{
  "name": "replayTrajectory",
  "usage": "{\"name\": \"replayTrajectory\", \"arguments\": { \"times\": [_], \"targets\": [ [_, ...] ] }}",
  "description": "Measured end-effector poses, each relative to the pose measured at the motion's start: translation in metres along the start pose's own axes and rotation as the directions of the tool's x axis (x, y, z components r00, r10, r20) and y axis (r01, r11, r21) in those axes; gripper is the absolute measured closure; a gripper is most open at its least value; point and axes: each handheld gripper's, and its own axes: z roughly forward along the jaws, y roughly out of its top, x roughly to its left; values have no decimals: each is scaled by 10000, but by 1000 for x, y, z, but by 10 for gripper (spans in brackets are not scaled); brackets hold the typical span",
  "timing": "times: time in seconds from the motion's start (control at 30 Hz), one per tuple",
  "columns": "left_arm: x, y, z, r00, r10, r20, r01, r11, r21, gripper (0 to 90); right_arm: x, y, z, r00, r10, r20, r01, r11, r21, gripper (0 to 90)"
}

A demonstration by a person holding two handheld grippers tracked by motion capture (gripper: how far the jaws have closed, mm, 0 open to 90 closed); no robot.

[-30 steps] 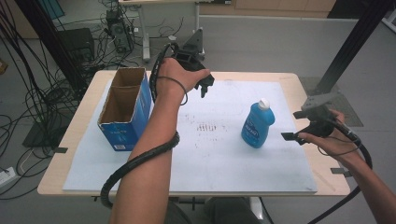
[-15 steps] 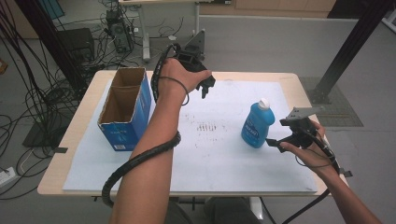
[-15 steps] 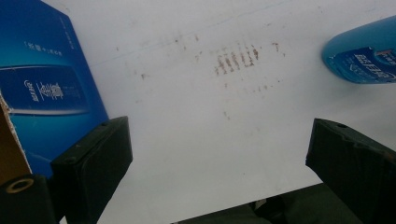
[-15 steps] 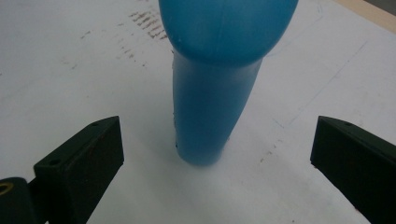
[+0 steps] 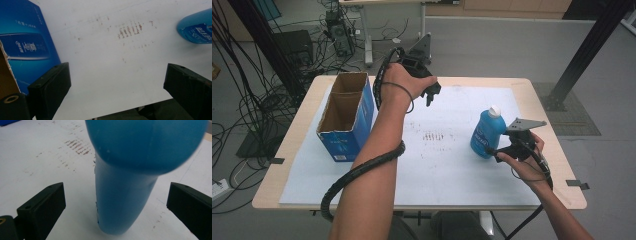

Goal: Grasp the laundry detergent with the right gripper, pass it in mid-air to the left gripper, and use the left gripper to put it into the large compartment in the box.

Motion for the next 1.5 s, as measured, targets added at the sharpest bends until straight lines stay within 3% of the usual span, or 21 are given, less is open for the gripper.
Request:
{"name": "replayTrajectory", "arguments": {
  "times": [0.8,1.5],
  "targets": [
    [-1,3,1,9999,67,-92,-67,10000,40,74,7,-5,24,9988,399,281,-361,9916,-1241,11],
    [-5,5,-3,9999,102,-109,-102,9999,-41,73,4,-5,23,9973,523,506,-439,9870,-1545,9]
  ]
}}
